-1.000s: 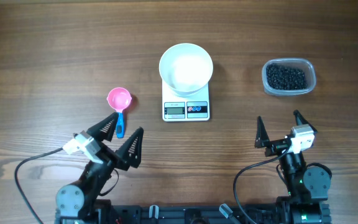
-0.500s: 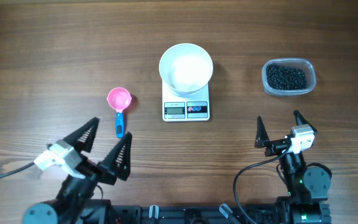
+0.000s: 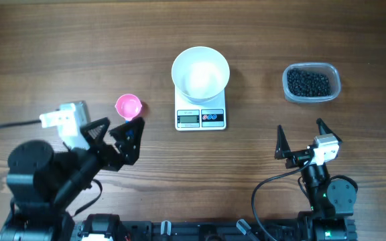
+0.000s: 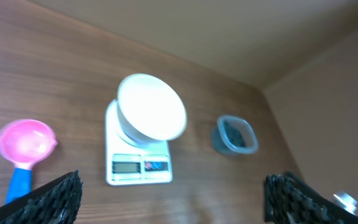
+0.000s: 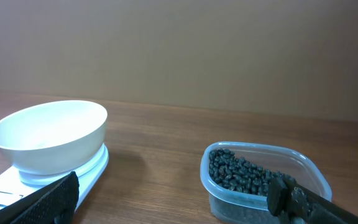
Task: Scoop item into bowl and weigh 150g on scale
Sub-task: 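Raise the left gripper and move it toward the pink measuring cup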
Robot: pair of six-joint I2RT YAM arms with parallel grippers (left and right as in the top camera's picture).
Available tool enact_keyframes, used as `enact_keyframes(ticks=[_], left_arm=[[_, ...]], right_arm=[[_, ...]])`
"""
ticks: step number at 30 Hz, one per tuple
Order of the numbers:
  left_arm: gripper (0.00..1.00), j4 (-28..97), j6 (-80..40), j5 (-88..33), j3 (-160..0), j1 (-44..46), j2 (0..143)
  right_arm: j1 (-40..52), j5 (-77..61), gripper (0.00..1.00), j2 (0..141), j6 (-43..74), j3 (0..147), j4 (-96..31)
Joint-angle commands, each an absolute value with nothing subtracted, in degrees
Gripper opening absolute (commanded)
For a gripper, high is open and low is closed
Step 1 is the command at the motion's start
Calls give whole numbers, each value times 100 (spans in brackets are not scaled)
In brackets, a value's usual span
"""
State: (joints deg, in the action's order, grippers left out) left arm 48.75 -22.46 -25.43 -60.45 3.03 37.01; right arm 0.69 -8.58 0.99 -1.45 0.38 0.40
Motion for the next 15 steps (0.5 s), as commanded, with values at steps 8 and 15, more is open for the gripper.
enact_keyframes(ticks=[8, 15], left_arm=[[100, 5245, -1990, -2867, -6158, 272, 3806], [100, 5411, -1992, -2344, -6158, 272, 3806]], right_arm=[[95, -888, 100, 64, -193, 30, 58], [95, -888, 100, 64, -193, 30, 58]])
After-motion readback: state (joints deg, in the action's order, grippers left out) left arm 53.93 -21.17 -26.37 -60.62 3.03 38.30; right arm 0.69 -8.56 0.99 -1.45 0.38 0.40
